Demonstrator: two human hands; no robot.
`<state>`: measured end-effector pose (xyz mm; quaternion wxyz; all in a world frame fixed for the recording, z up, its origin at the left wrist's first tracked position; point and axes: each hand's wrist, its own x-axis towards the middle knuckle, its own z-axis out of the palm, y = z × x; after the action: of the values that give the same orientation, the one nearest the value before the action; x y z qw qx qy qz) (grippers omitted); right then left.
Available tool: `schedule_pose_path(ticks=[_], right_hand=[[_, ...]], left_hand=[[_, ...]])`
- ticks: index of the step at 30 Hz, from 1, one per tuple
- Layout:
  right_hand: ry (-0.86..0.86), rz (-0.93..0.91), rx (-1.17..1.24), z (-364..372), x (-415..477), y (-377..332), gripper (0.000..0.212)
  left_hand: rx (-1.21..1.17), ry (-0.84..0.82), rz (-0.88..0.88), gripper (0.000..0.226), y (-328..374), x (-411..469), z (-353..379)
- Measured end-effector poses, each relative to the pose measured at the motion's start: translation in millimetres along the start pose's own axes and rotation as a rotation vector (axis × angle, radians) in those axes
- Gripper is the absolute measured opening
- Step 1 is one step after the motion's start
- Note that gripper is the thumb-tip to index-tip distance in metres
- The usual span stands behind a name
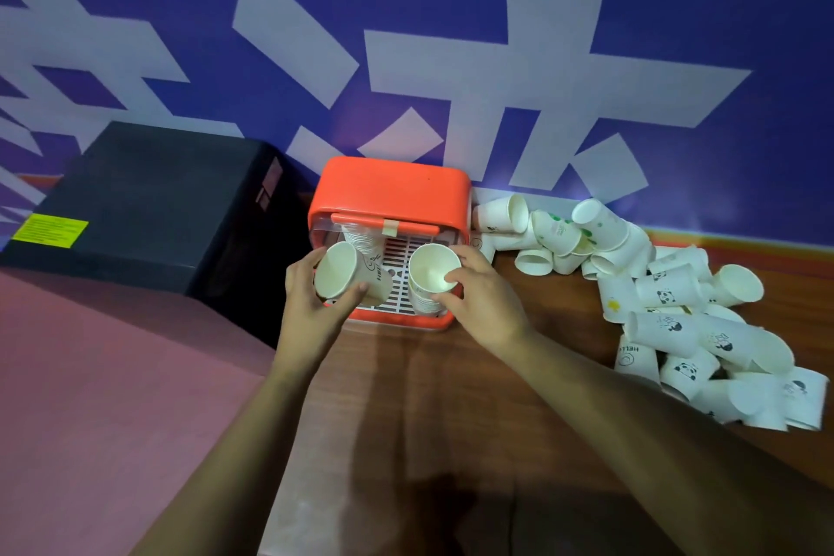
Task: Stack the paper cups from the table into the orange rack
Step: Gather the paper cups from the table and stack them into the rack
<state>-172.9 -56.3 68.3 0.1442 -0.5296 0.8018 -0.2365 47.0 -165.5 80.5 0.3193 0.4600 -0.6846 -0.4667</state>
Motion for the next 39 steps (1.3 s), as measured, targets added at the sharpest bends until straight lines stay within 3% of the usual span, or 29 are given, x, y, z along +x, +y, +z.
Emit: schedule_pose_path(ticks=[7, 14, 20, 26, 30, 35, 39], right_hand=[[-0.073, 0.049, -0.035, 1.6, 3.4, -9.0, 0.058], [0.048, 0.197, 0.009, -20.2, -10.5, 28.5, 0.043], [0.014, 0.314, -0.006, -24.3, -21.8, 45.8, 0.042], [0.014, 0.364, 0.034, -22.4, -38.2, 65.8, 0.042], [0.024, 0.417, 0.005, -32.0, -61.3, 99.8, 0.047], [0.035, 0.583, -0.113, -63.3, -98.7, 158.9, 0.054], [0.054, 0.742, -0.194, -85.5, -127.3, 204.6, 0.057]], left_hand=[[-0.019, -0.068, 0.075, 0.062, 11.6, 11.6, 9.2], [0.077, -0.2, 0.226, 0.064, 19.5, 26.1, 58.5], [0.286, -0.276, 0.284, 0.066, 1.3, 31.1, 84.9], [0.486, -0.319, 0.238, 0.08, -15.9, 22.3, 91.8], [0.428, -0.241, 0.348, 0.058, 3.7, -8.1, 103.7], [0.442, -0.576, 0.374, 0.043, 19.6, -24.5, 177.1], [0.501, -0.784, 0.258, 0.038, 30.2, -27.1, 250.9]])
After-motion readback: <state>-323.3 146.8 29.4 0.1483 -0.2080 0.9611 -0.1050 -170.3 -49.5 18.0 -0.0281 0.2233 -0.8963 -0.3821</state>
